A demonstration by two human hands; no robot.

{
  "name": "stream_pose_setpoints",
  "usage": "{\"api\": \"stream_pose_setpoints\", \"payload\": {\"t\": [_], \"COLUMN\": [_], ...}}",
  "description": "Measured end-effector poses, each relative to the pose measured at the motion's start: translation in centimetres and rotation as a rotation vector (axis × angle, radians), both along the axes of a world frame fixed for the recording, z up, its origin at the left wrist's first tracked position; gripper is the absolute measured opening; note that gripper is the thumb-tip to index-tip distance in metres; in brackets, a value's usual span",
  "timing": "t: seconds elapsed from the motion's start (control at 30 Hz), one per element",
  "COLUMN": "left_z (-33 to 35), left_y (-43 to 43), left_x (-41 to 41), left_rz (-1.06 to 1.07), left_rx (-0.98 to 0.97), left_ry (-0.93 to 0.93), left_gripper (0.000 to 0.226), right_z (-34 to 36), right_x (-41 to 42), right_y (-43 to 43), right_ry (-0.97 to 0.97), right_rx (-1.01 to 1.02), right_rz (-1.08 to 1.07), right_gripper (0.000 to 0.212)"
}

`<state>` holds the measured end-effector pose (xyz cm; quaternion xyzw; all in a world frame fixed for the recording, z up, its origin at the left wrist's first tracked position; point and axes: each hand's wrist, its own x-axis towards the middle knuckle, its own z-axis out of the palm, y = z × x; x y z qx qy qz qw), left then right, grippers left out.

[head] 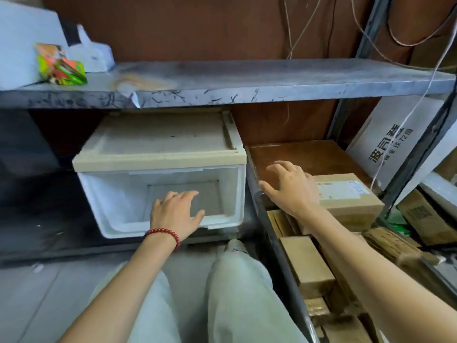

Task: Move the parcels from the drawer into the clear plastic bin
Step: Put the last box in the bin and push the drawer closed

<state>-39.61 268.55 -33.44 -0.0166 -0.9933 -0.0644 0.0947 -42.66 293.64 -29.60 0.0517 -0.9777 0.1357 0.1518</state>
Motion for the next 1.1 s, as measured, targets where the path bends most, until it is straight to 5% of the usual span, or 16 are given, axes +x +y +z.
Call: {"api": "stream_pose_setpoints", "payload": {"t": [0.27,0.8,1.1], "left_z": [1.4,0.2,-0.7], "left_y": [-5.8,-8.5,-10.0], "left_x": [1.7,-6.8,-9.7], "left_rz": [0.112,0.074,0.09], "left_rx": [0.029,0.036,0.074], "left_ry": [0.051,0.378,0.404], "left_gripper": [0.049,0.044,0.026], "right_z": [0.4,-3.9,-4.3], "right_x": [0.0,-8.2,-11.0], "right_y": [-8.9,-14.5,-16.3], "right_ry": [0.105,0.195,0.293], "right_rx": [-0.069,-0.166,-0.021], "right_rz": [0.241,0.267,0.321], "right_gripper": [0.041,0.036,0.027]}}
